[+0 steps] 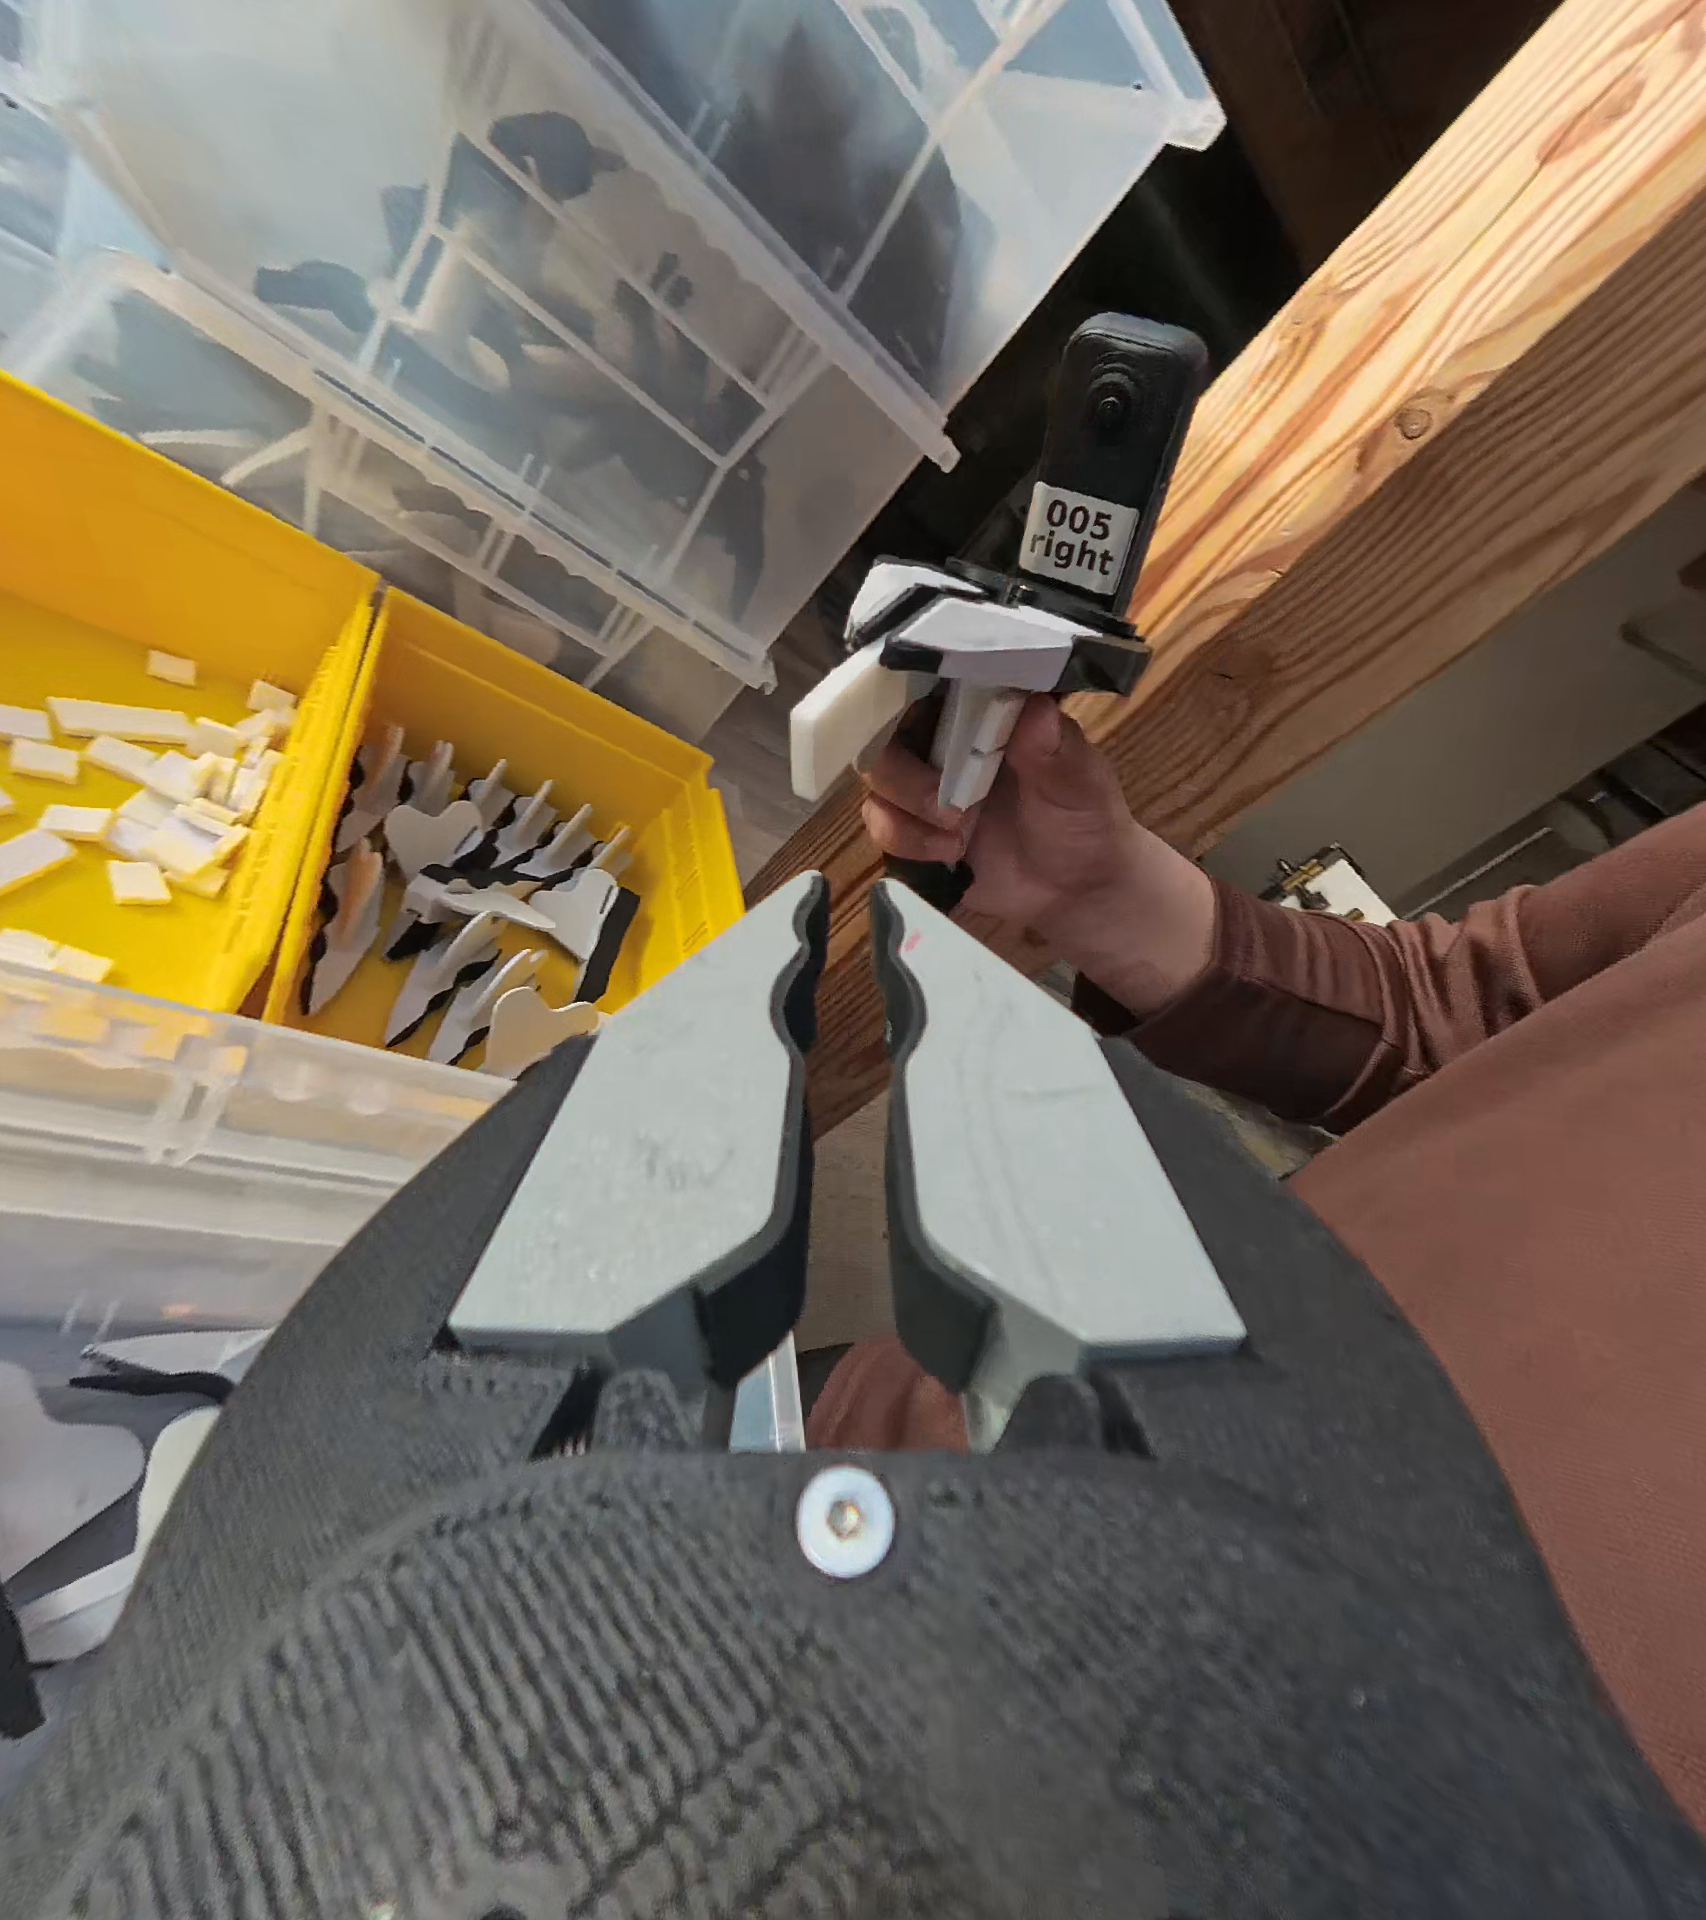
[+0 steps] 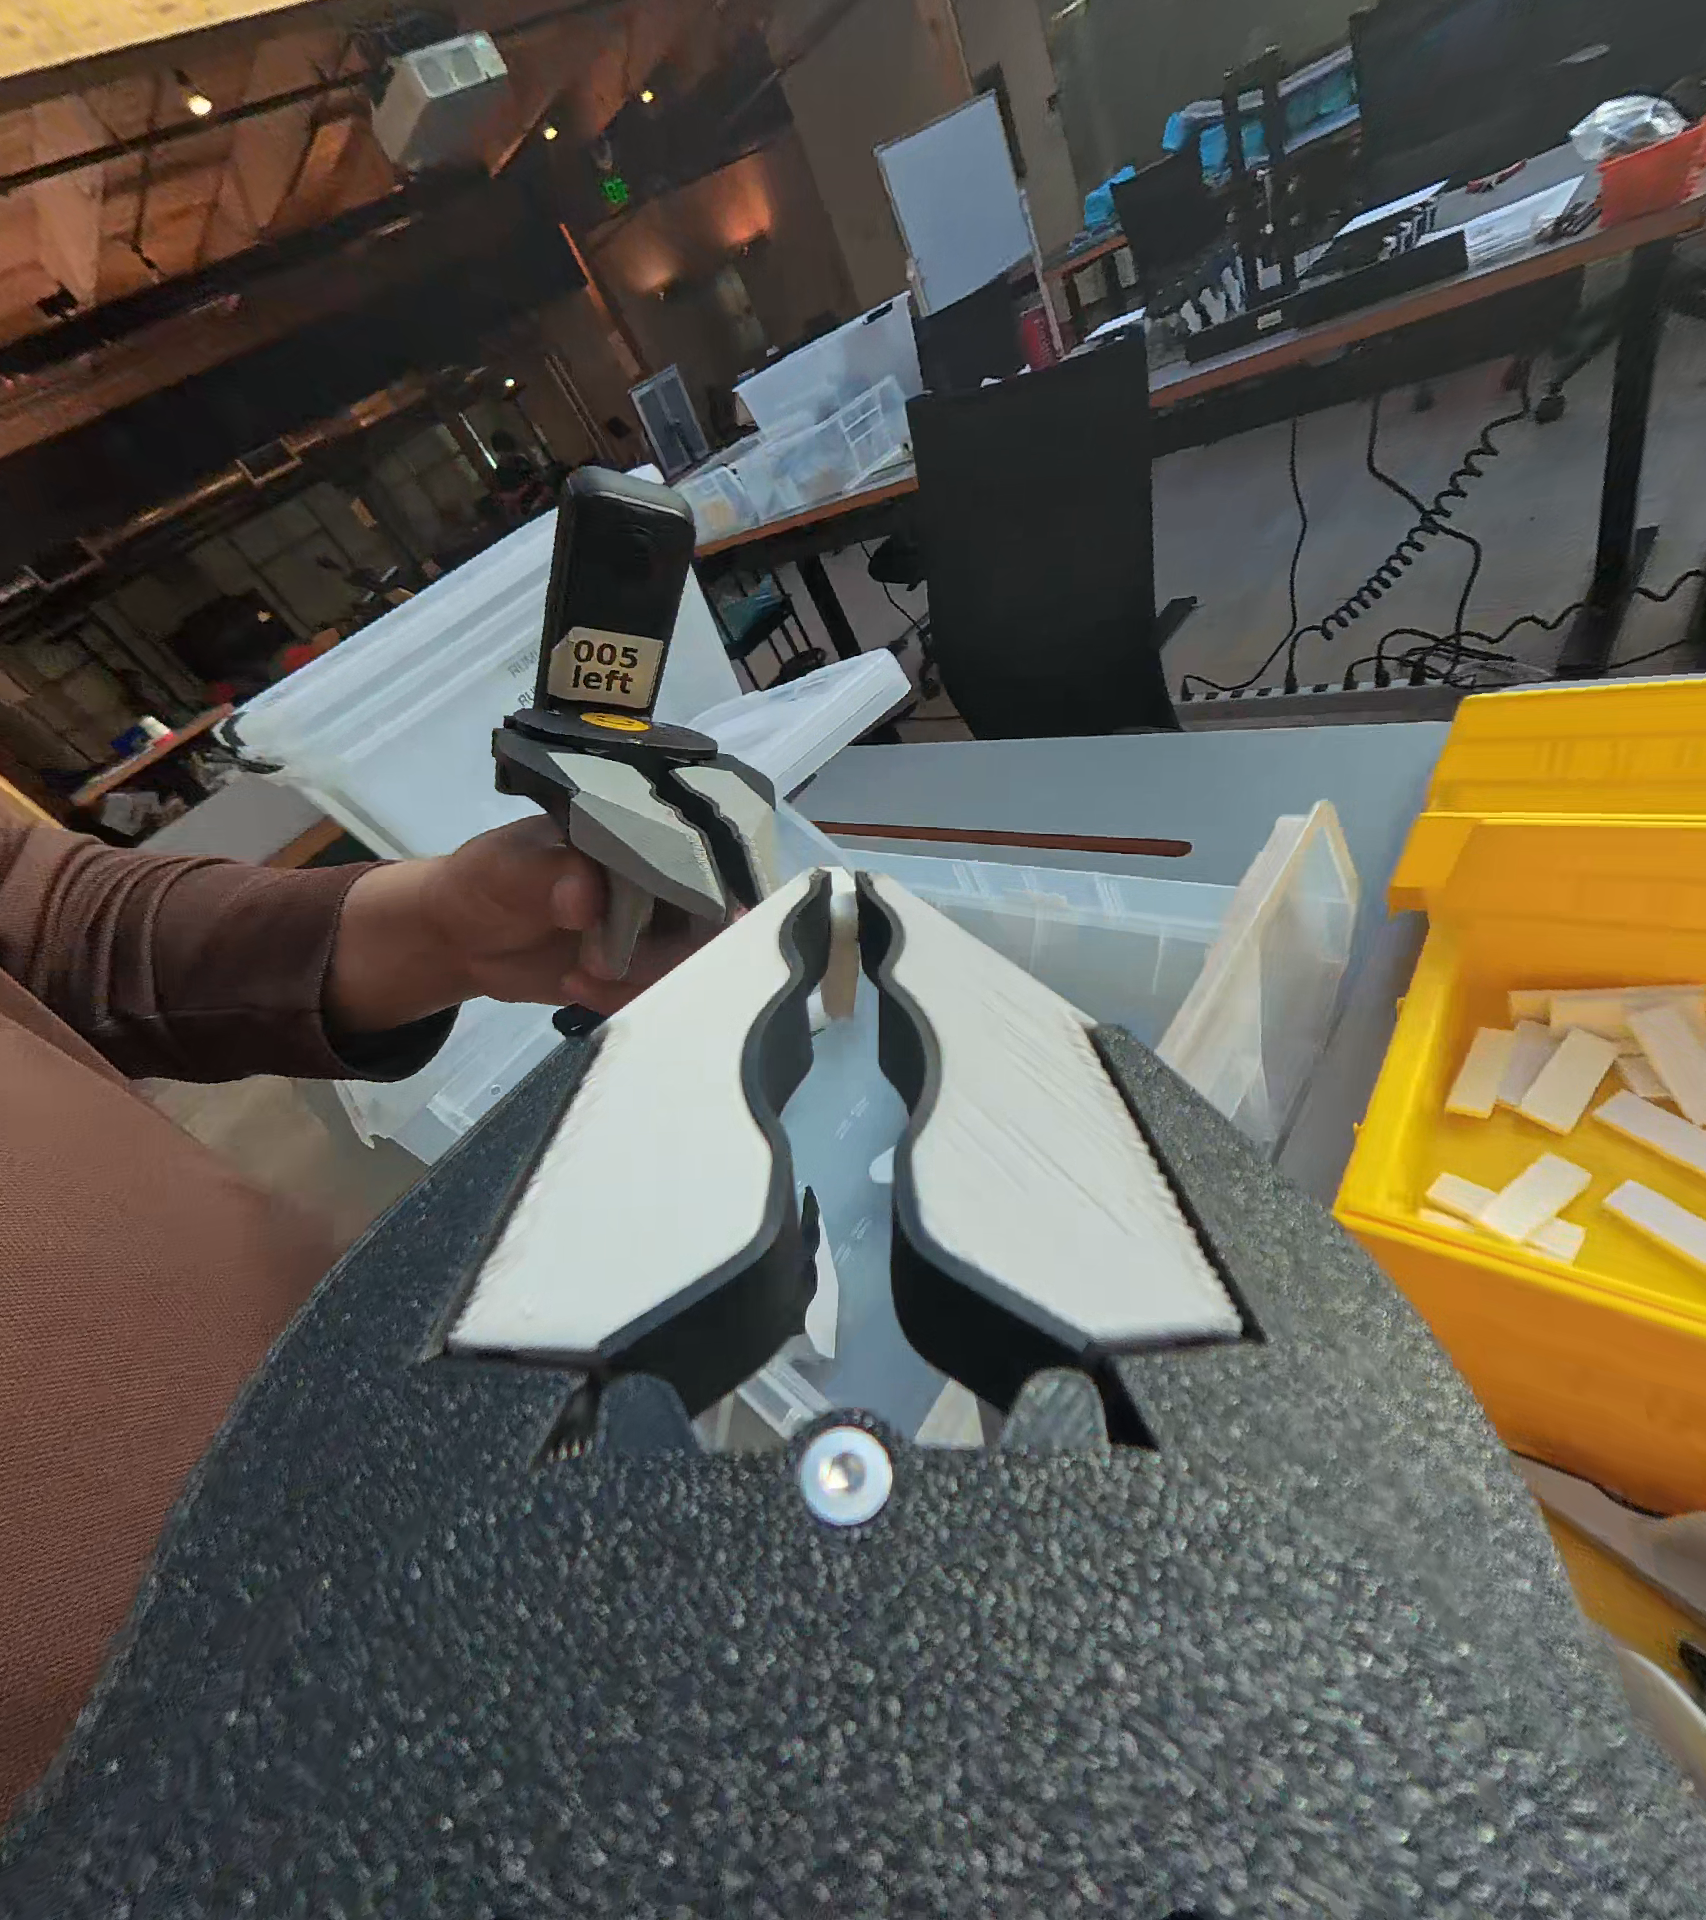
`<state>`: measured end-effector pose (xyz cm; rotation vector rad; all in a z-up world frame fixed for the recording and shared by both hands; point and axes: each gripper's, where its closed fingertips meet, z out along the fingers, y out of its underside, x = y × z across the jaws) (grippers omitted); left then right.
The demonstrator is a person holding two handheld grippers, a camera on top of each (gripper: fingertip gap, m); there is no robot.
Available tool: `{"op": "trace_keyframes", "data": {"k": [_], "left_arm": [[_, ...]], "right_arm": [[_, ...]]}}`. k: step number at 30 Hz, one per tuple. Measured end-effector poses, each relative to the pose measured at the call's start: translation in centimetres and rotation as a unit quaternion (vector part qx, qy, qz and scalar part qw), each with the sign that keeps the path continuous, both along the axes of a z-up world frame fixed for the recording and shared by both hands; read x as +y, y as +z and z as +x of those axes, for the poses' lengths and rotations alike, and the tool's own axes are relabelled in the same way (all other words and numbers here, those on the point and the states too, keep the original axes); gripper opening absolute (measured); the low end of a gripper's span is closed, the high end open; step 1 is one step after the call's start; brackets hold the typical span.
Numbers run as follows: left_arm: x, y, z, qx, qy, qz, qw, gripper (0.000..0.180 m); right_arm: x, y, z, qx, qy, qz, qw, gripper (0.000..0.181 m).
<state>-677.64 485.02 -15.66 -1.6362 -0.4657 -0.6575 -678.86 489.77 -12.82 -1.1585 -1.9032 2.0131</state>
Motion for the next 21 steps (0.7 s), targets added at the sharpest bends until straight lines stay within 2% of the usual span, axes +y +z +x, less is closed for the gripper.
{"op": "trace_keyframes", "data": {"k": [2, 4, 8, 12, 17, 21], "left_arm": [[-0.4, -0.3, -1.6, 0.006, 0.047, -0.029, 0.998, 0.006], [-0.6, -0.7, -2.7, 0.008, 0.081, -0.054, 0.995, 0.006], [-0.5, -0.9, -3.4, -0.008, 0.133, -0.071, 0.989, 0.005], [-0.9, -1.3, -2.9, -0.010, 0.167, -0.089, 0.982, 0.004], [-3.0, -1.7, -1.8, -0.013, 0.205, -0.101, 0.973, 0.004], [-4.6, -3.8, 0.7, -0.014, 0.218, -0.139, 0.966, 0.008]], "right_arm": [[1.1, -0.2, -2.8, 0.006, 0.028, -0.013, 1.000, 0.002], [2.6, -1.0, -6.0, 0.017, 0.035, 0.012, 0.999, 0.002], [6.2, -3.0, -12.5, 0.009, -0.006, 0.048, 0.999, 0.002], [9.6, -8.7, -17.0, -0.051, -0.053, 0.177, 0.982, 0.003], [12.3, -15.4, -19.5, -0.143, -0.047, 0.300, 0.942, 0.004], [12.9, -17.9, -19.6, -0.188, -0.032, 0.322, 0.927, 0.025]]}}
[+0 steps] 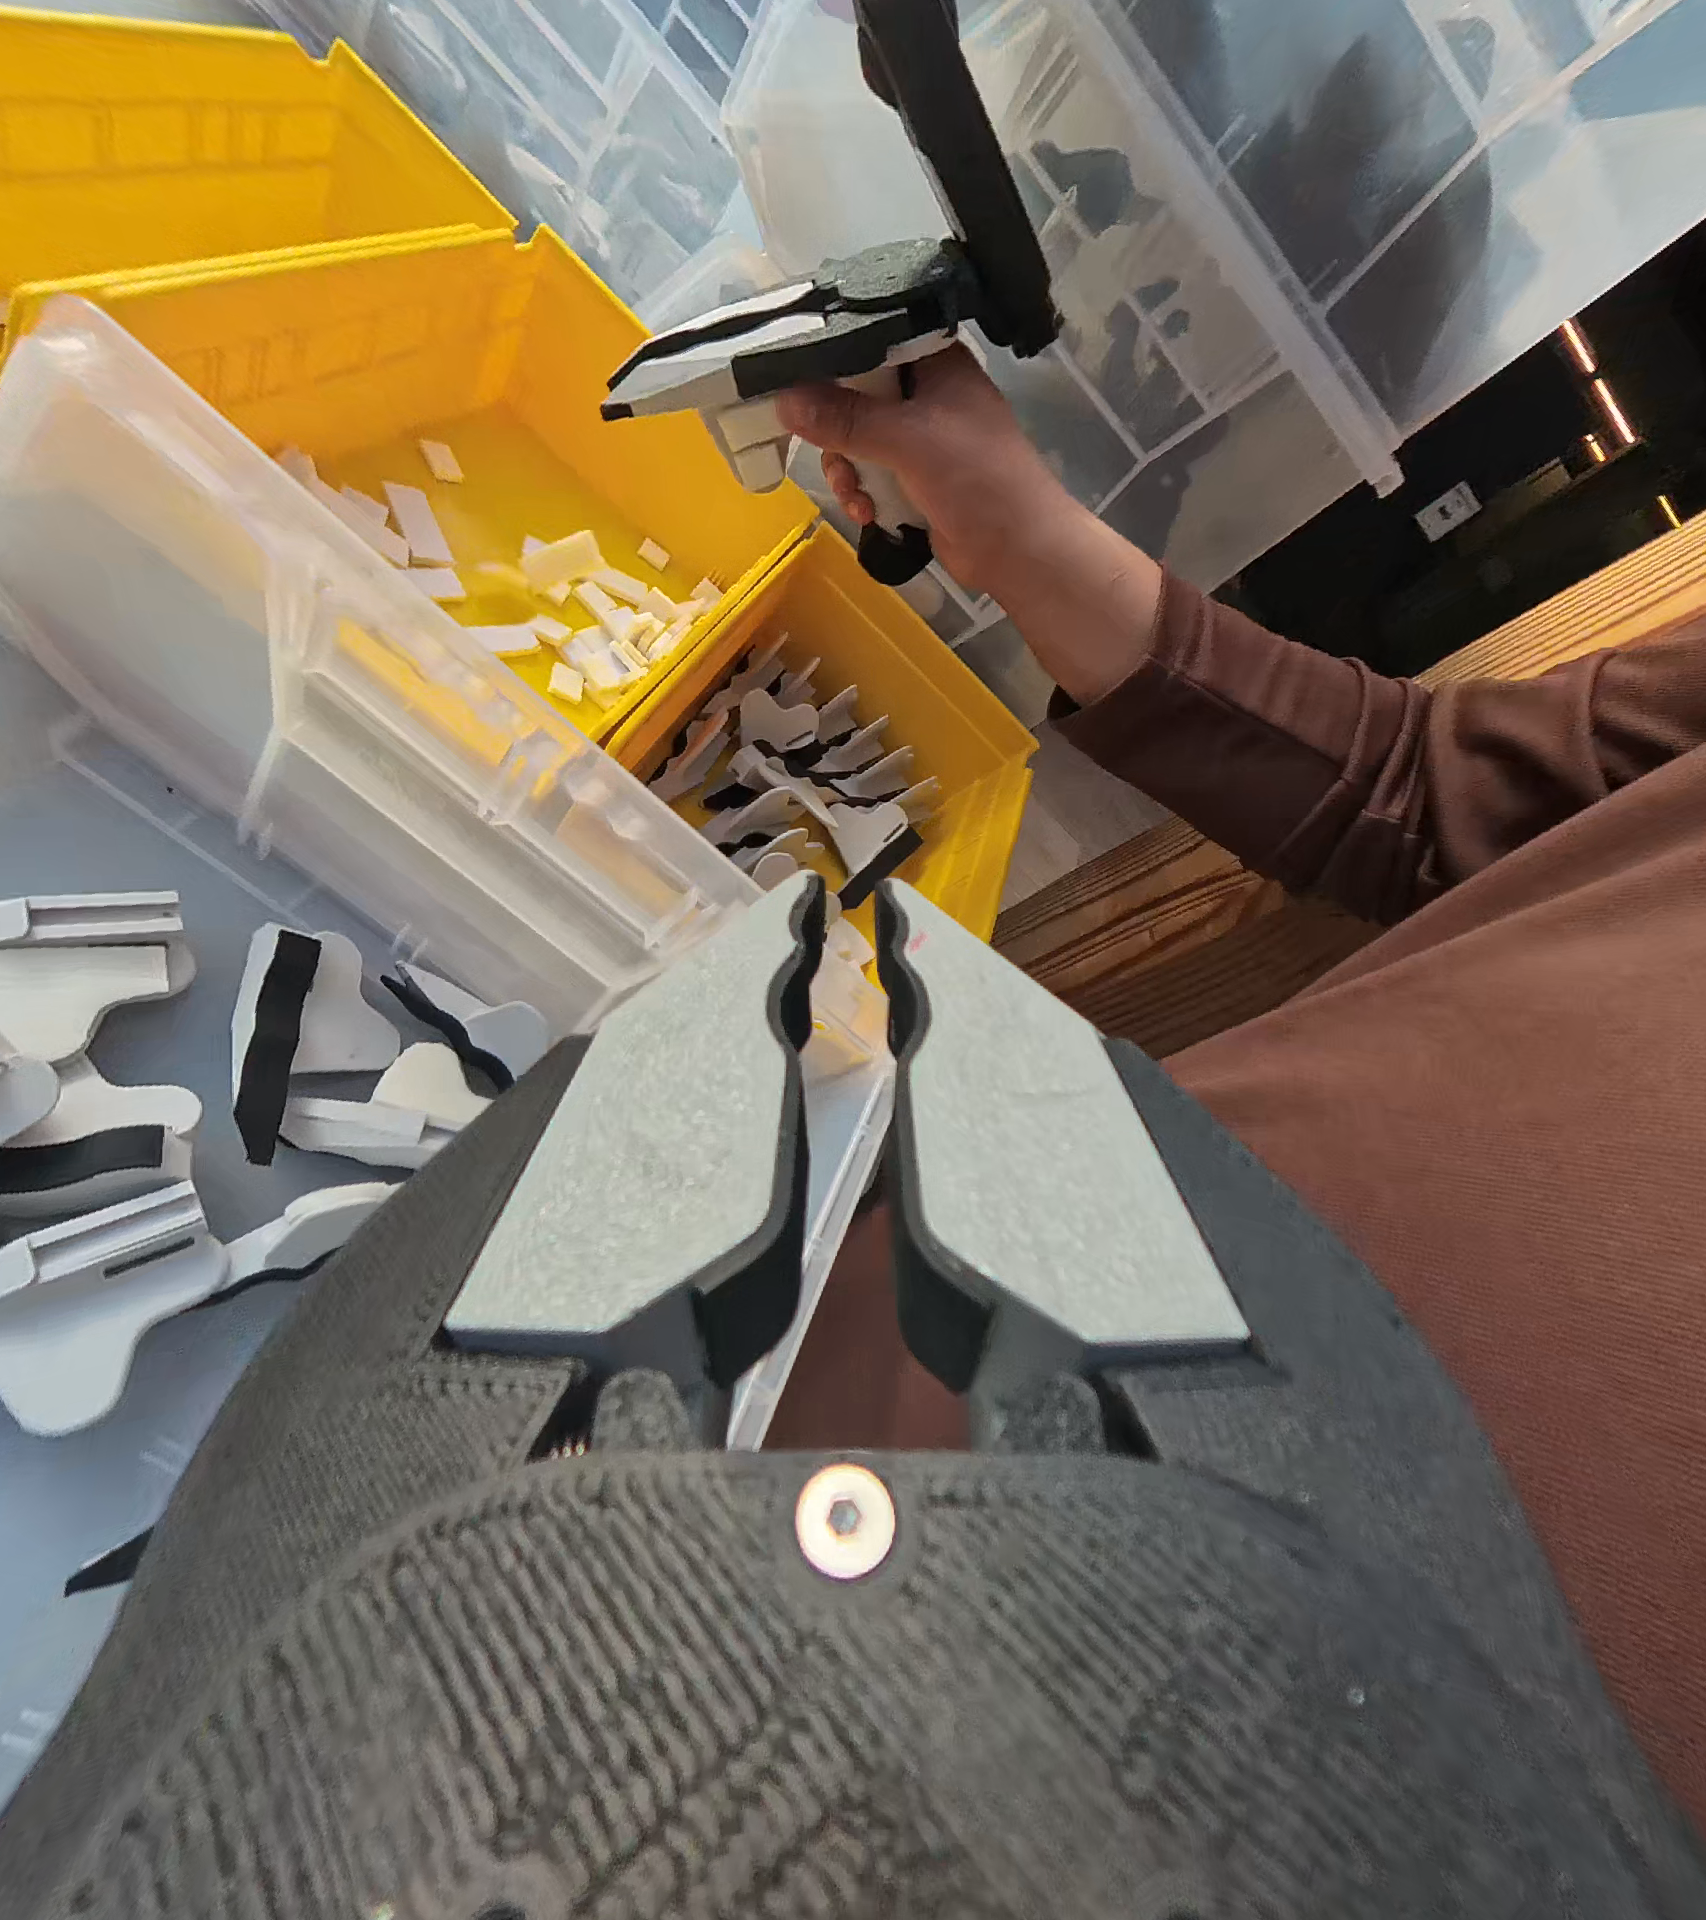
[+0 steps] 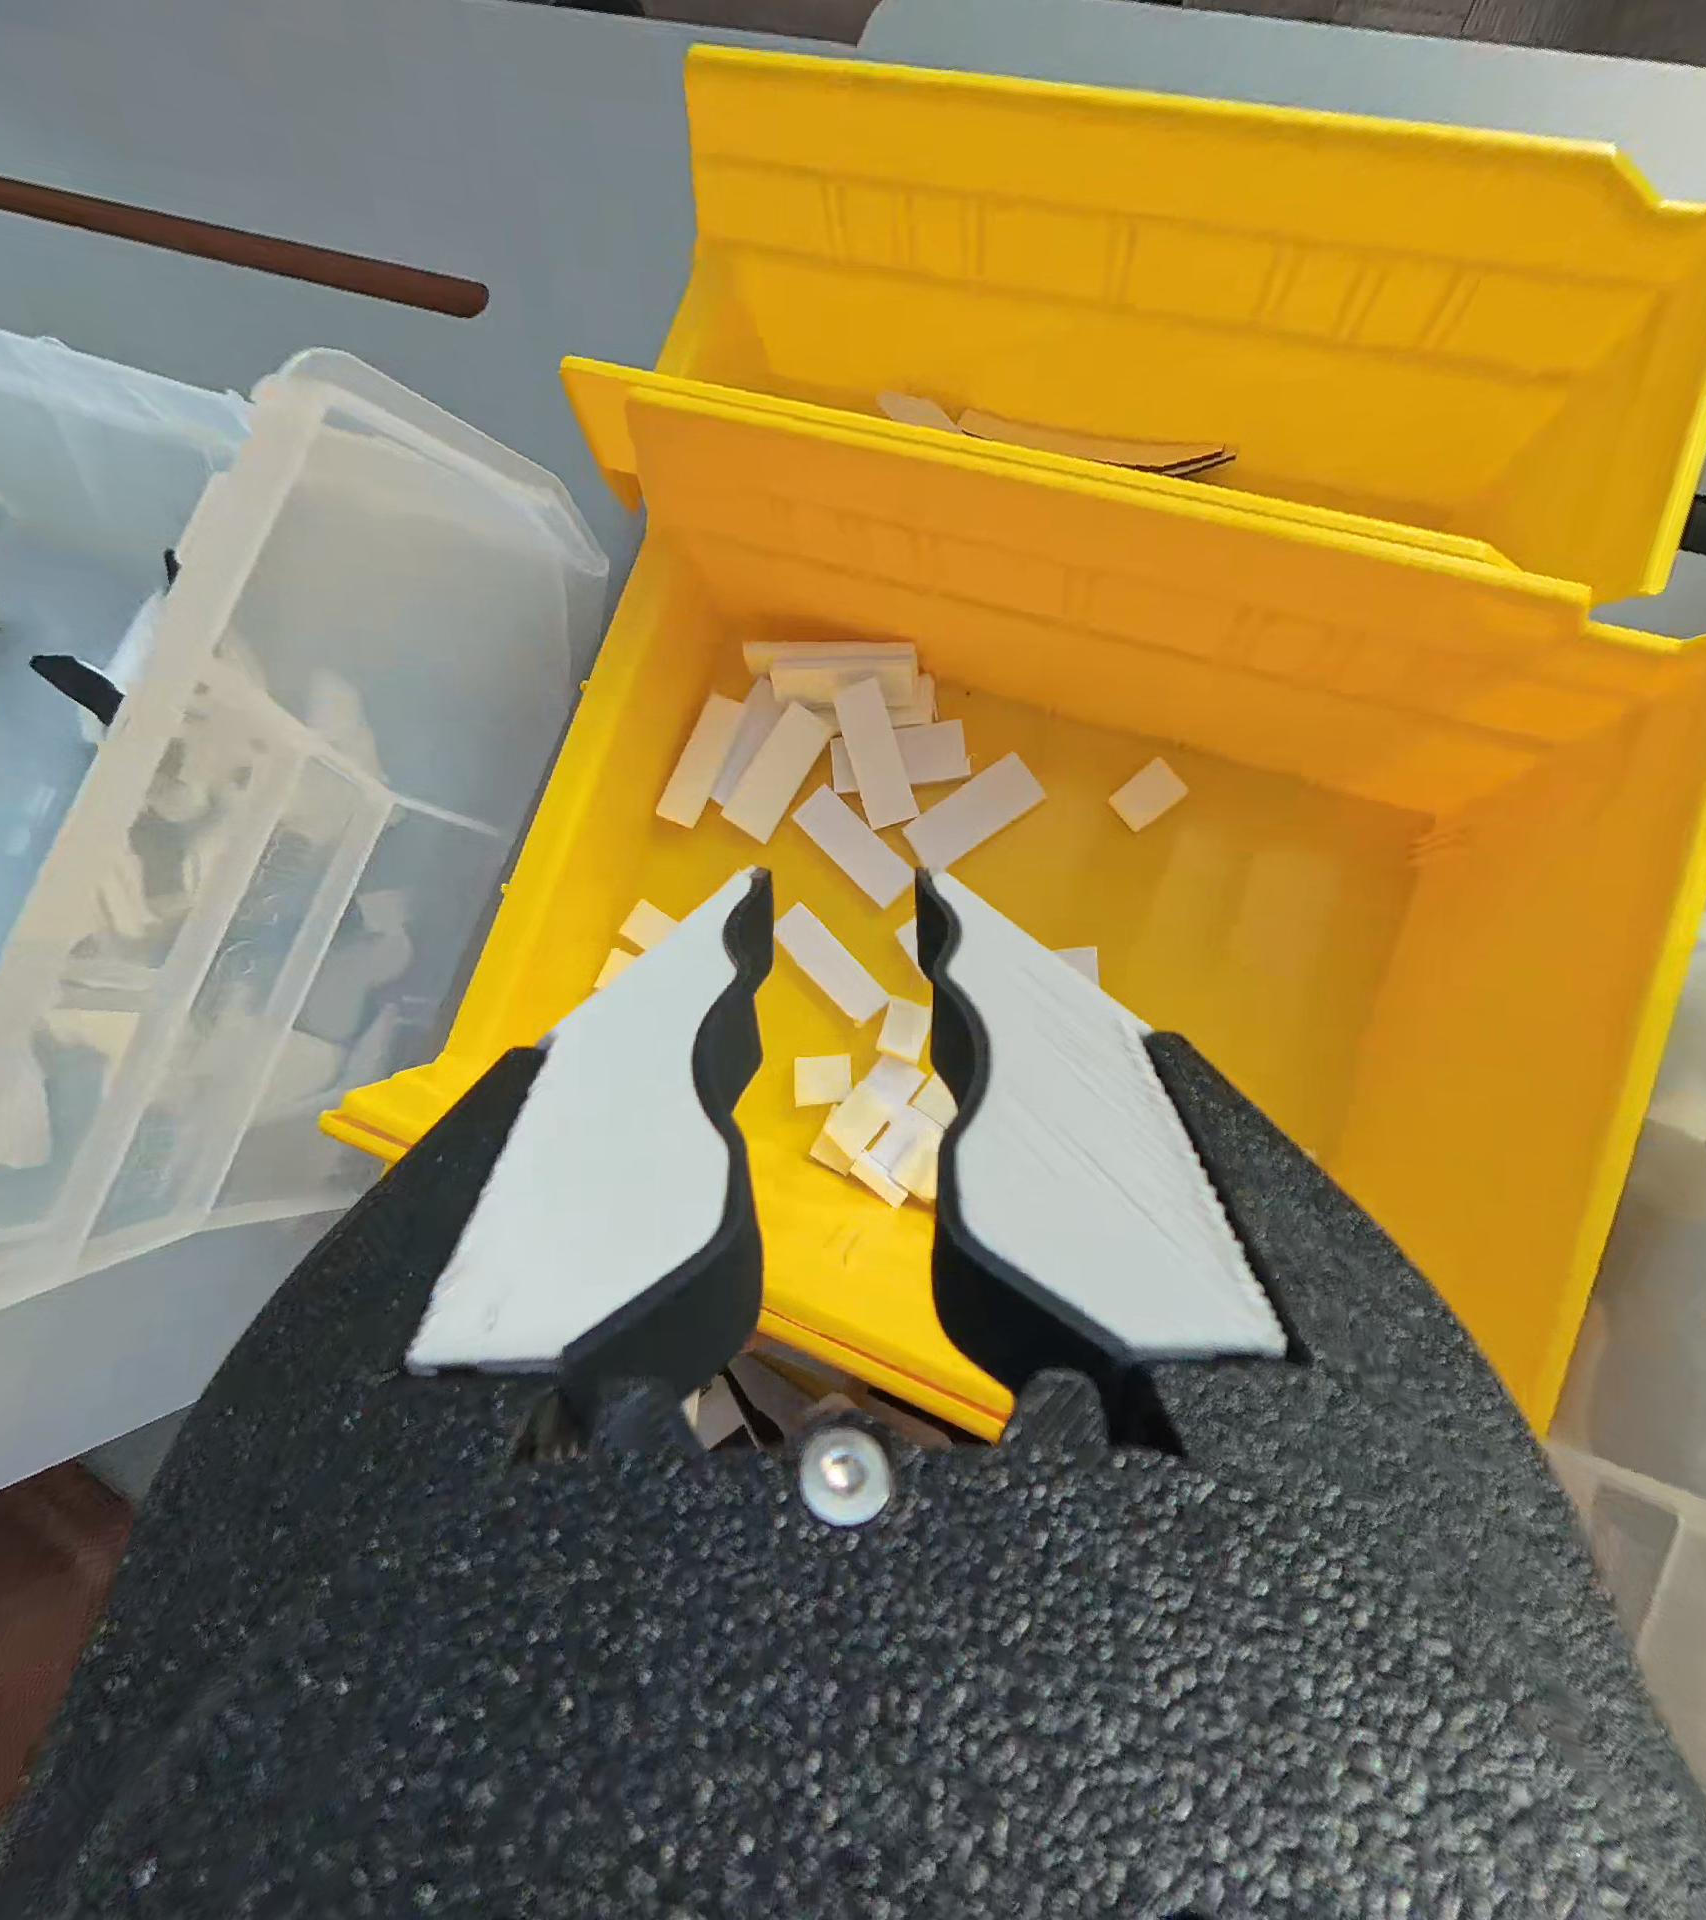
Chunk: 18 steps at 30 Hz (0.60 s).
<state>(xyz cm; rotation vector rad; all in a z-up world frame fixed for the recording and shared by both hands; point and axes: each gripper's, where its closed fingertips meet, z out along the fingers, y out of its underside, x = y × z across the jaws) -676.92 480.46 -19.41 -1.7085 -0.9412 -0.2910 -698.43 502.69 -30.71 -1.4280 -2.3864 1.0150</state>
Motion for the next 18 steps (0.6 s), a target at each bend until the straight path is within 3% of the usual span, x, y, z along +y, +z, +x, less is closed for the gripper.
{"op": "trace_keyframes", "data": {"k": [6, 12, 18], "left_arm": [[-1.1, -1.5, 3.1, -0.032, 0.034, -0.001, 0.999, 0.013], [-3.0, -0.5, 6.2, 0.005, 0.028, -0.005, 1.000, 0.021], [-6.2, 1.1, 11.0, 0.040, 0.025, 0.031, 0.998, 0.027]], "right_arm": [[-1.2, 0.1, -0.1, 0.001, 0.006, -0.020, 1.000, 0.037], [-10.0, 7.7, 4.1, 0.106, 0.120, -0.106, 0.981, 0.042], [-21.4, 14.4, 12.3, 0.233, 0.223, -0.166, 0.932, 0.043]]}}
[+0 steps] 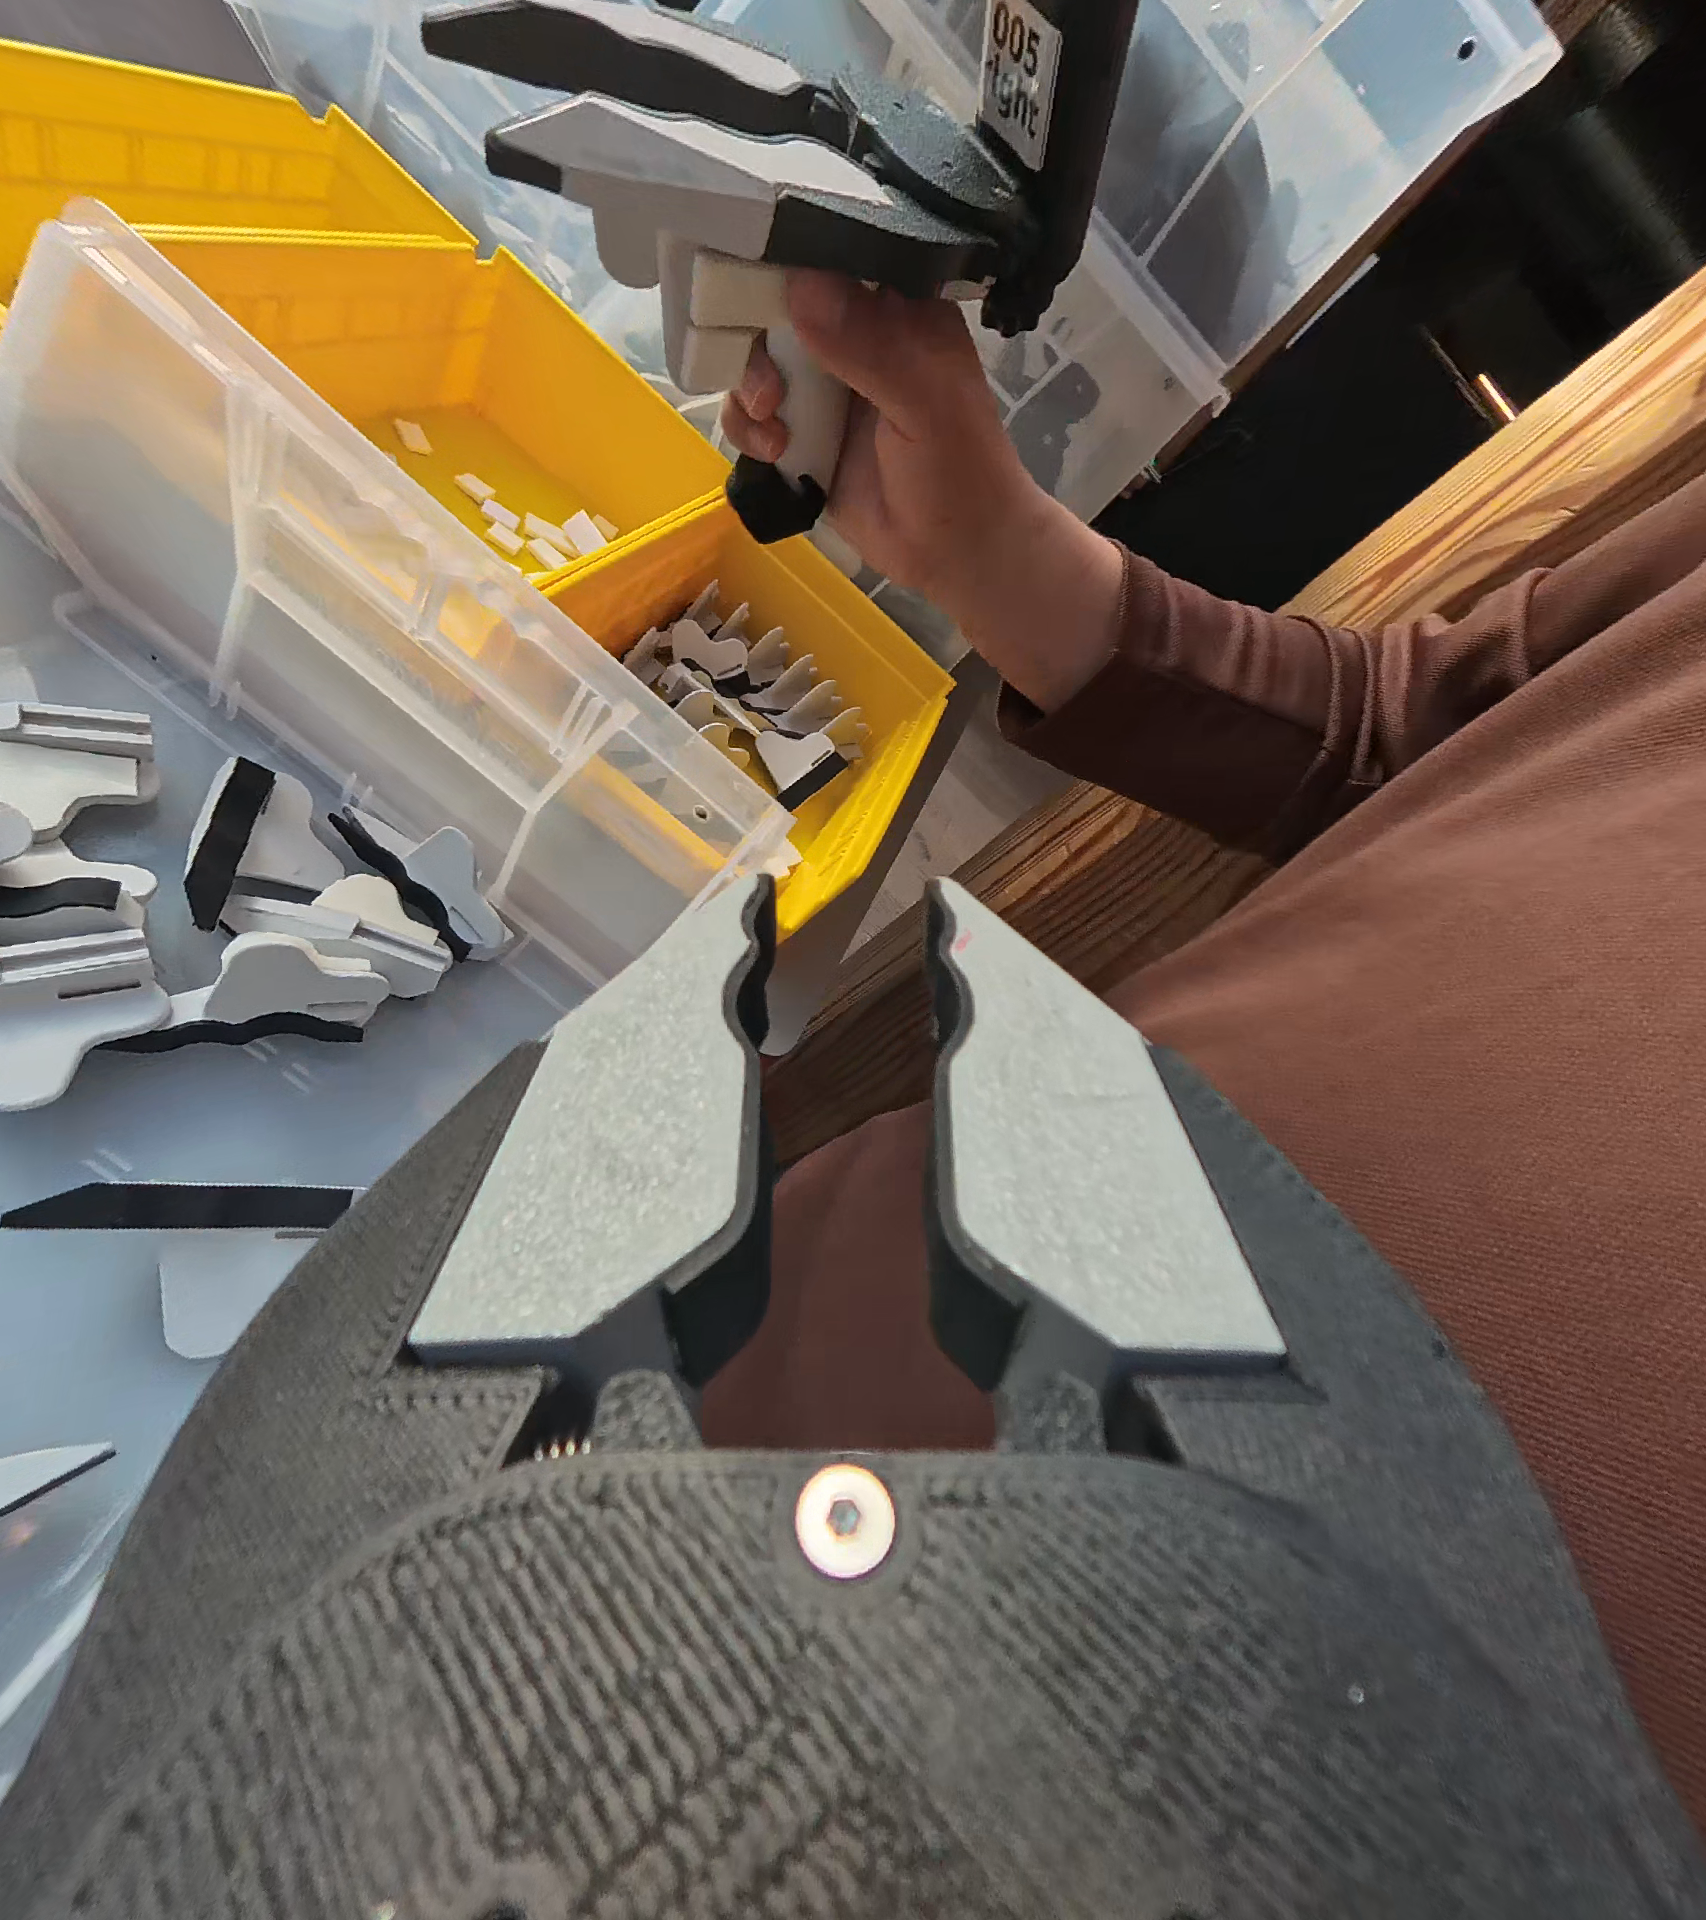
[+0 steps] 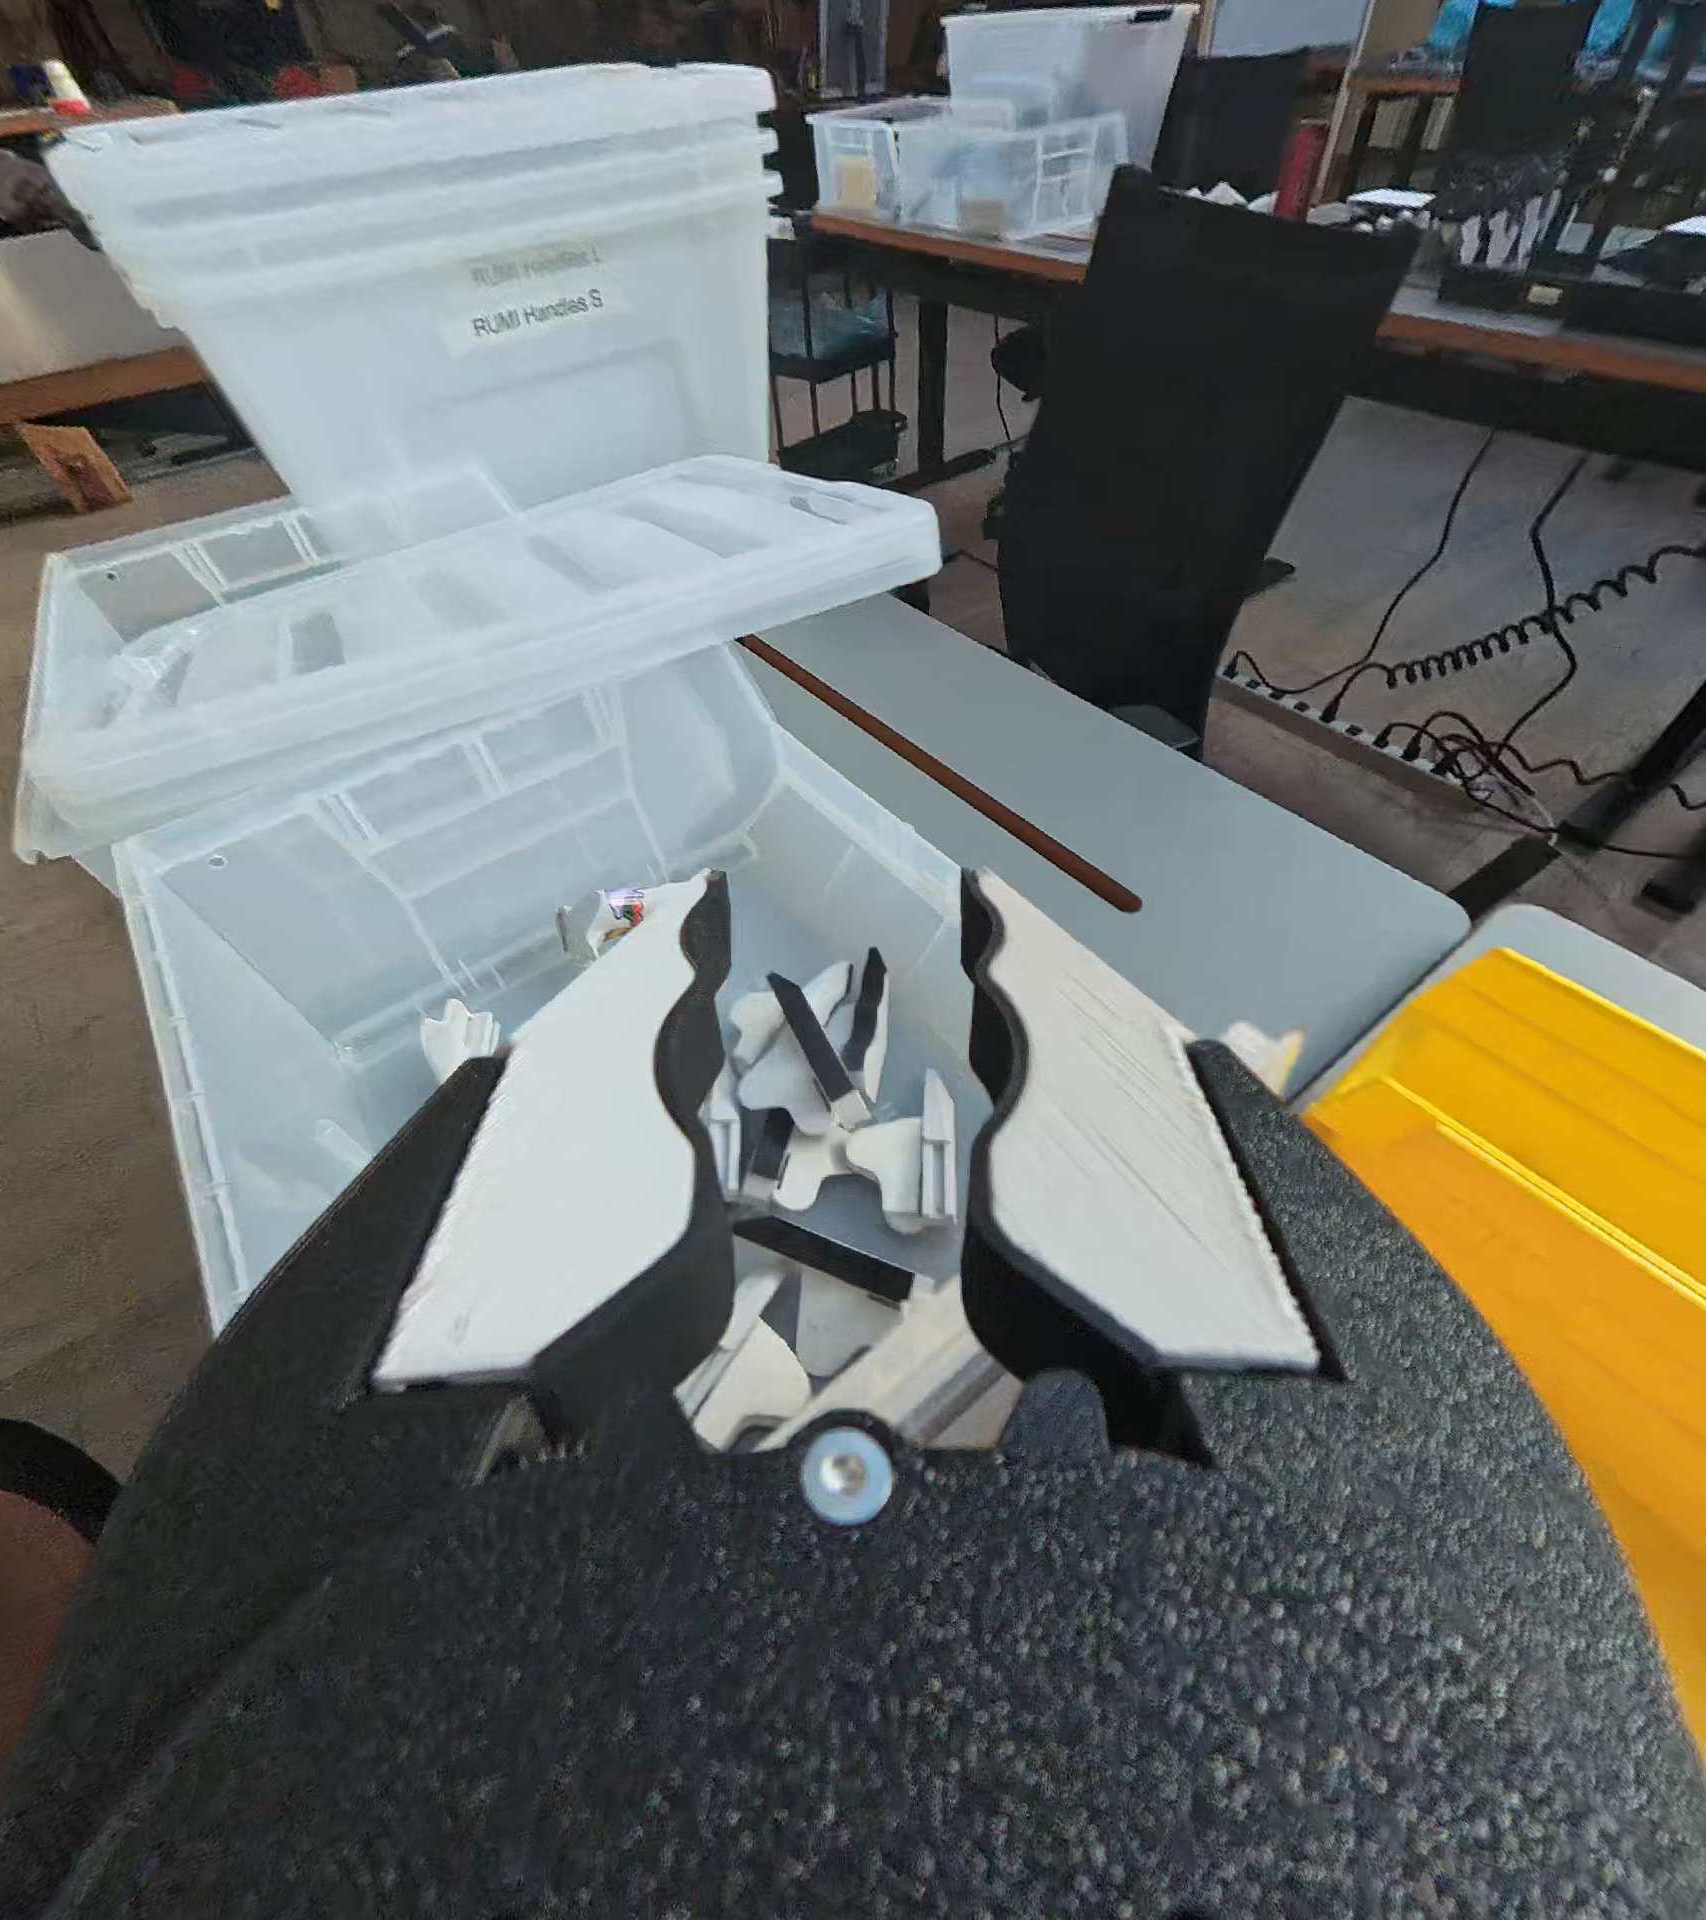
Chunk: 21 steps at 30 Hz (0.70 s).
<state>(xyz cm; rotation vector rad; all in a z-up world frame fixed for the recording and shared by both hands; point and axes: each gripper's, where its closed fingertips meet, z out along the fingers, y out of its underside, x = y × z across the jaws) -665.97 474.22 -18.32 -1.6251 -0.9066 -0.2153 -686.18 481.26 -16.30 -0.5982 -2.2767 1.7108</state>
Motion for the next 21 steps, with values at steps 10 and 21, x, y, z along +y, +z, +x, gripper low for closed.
{"op": "trace_keyframes", "data": {"k": [10, 21], "left_arm": [[-14.7, -0.3, 14.5, 0.038, 0.046, 0.065, 0.996, 0.032], [-38.8, -1.4, 26.5, 0.061, 0.308, 0.005, 0.949, 0.044]], "right_arm": [[-23.8, 3.5, 19.7, -0.003, 0.153, -0.012, 0.988, 0.050], [-55.3, 2.4, 39.5, -0.018, 0.393, 0.046, 0.918, 0.071]]}}
